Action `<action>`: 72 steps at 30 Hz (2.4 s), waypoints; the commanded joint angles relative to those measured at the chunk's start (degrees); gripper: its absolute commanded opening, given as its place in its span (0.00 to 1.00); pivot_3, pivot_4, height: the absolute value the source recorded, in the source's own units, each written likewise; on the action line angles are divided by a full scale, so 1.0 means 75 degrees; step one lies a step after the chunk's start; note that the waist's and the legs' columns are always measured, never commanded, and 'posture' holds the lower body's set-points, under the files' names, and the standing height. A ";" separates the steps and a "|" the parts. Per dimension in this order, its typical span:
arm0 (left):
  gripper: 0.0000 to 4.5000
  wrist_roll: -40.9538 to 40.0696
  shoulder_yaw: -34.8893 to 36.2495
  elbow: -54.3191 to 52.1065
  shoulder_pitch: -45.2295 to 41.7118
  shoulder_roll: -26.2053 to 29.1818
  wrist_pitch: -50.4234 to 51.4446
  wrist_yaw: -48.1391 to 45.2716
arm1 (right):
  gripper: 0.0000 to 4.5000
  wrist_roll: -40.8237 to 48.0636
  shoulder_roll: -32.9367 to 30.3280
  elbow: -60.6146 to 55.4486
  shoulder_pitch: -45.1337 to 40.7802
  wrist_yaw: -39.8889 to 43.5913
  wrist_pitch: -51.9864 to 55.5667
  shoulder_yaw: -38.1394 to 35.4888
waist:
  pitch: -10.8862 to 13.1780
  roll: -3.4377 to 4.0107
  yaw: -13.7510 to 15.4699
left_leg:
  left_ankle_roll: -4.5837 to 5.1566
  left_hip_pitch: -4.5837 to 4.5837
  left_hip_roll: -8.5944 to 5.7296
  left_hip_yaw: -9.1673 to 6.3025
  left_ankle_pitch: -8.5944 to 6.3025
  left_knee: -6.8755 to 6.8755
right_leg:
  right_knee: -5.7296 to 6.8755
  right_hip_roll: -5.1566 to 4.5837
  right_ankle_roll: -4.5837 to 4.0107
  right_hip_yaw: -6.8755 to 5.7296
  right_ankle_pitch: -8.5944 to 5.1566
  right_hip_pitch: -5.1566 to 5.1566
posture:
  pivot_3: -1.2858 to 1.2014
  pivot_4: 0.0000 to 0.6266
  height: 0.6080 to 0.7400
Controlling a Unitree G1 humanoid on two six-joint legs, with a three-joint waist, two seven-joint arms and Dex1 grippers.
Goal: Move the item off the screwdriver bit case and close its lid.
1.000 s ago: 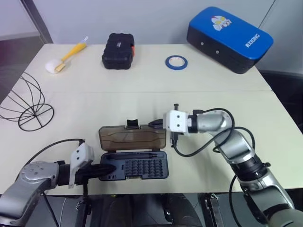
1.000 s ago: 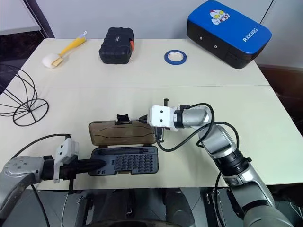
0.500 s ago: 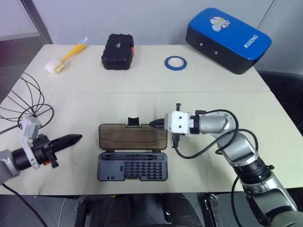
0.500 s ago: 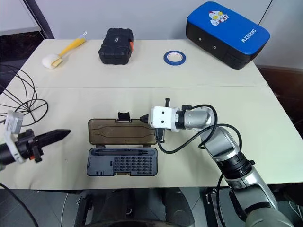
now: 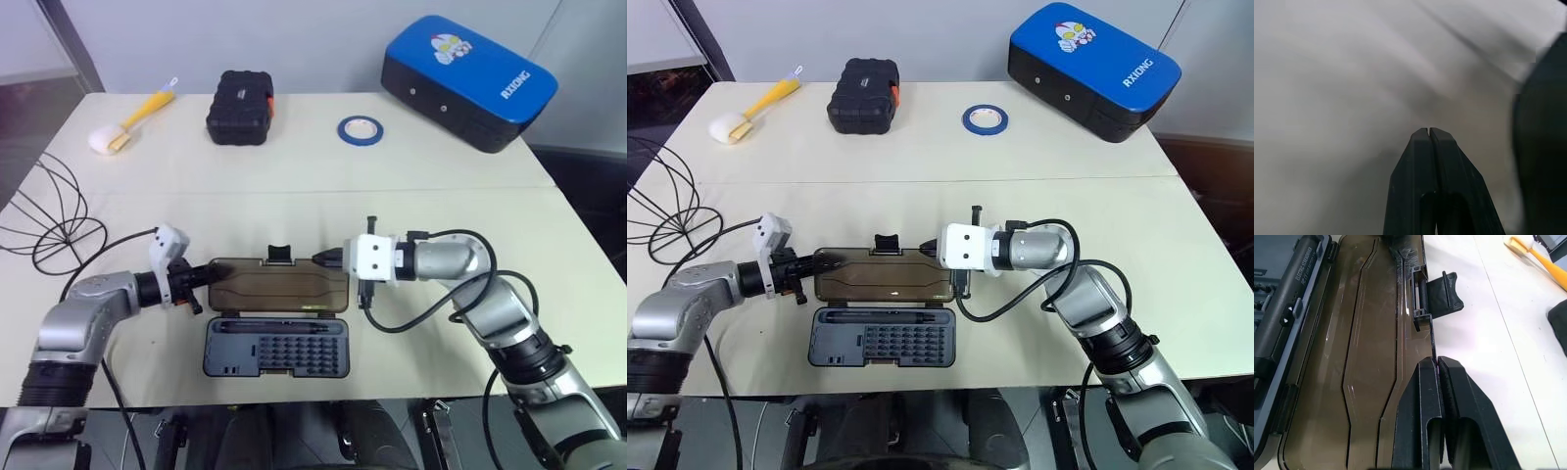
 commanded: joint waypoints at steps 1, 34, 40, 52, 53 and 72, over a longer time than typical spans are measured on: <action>0.01 -0.0296 0.0187 -0.0376 -0.0052 0.0046 0.0193 -0.0237 | 0.00 0.0035 -0.0030 -0.0375 -0.0008 -0.0066 -0.0043 -0.0112 | 0.0000 0.0000 0.0002 | 0.0000 0.0000 0.0000 0.0000 0.0000 0.0000 | 0.0000 0.0000 0.0000 0.0000 0.0000 0.0000 | 0.52 0.24 0.98; 0.00 0.1585 -0.1847 0.0692 -0.2016 0.0526 -0.1438 -0.2477 | 0.01 0.4207 -0.1692 -0.4933 0.2404 -0.1185 0.4953 0.0379 | -0.0001 -0.0017 0.0175 | 0.0008 -0.0007 -0.0005 -0.0027 -0.0004 0.0008 | -0.0014 0.0012 -0.0063 -0.0004 -0.0051 0.0011 | 0.52 0.24 0.98; 0.00 0.2324 -0.2783 0.1676 -0.2773 -0.0076 -0.2214 -0.3271 | 0.01 0.2847 -0.1166 -0.5009 0.2022 -0.2177 0.5212 0.2158 | -0.0004 -0.0016 0.0168 | 0.0016 -0.0007 -0.0003 -0.0019 -0.0008 -0.0001 | -0.0010 0.0017 -0.0049 0.0006 -0.0056 0.0000 | 0.52 0.24 0.98; 0.00 0.2666 -0.3640 0.1098 -0.2627 -0.0937 -0.2266 -0.3779 | 0.01 0.1016 -0.0107 -0.5446 0.0759 -0.4351 0.7205 0.4260 | -0.0005 -0.0018 0.0181 | 0.0016 -0.0014 0.0000 -0.0032 -0.0008 0.0005 | 0.0000 0.0020 -0.0055 0.0001 -0.0058 -0.0004 | 0.52 0.24 0.98; 0.00 0.2613 -0.3717 0.0905 -0.2526 -0.0903 -0.2171 -0.3897 | 0.01 0.0692 0.0011 -0.5383 0.0641 -0.4724 0.7399 0.4476 | -0.0005 -0.0018 0.0172 | 0.0016 -0.0014 0.0001 -0.0033 -0.0008 0.0005 | 0.0000 0.0021 -0.0055 0.0001 -0.0058 -0.0005 | 0.52 0.24 0.98; 0.00 0.2916 -0.3456 0.1212 -0.2424 -0.0960 -0.2532 -0.3312 | 0.01 -0.0525 -0.1085 -0.4467 0.2331 -0.4481 0.4609 0.3254 | -0.0030 -0.0031 0.0203 | 0.0020 0.0000 -0.0001 -0.0034 -0.0010 0.0004 | -0.0004 0.0020 -0.0054 -0.0003 -0.0064 0.0013 | 0.52 0.24 0.98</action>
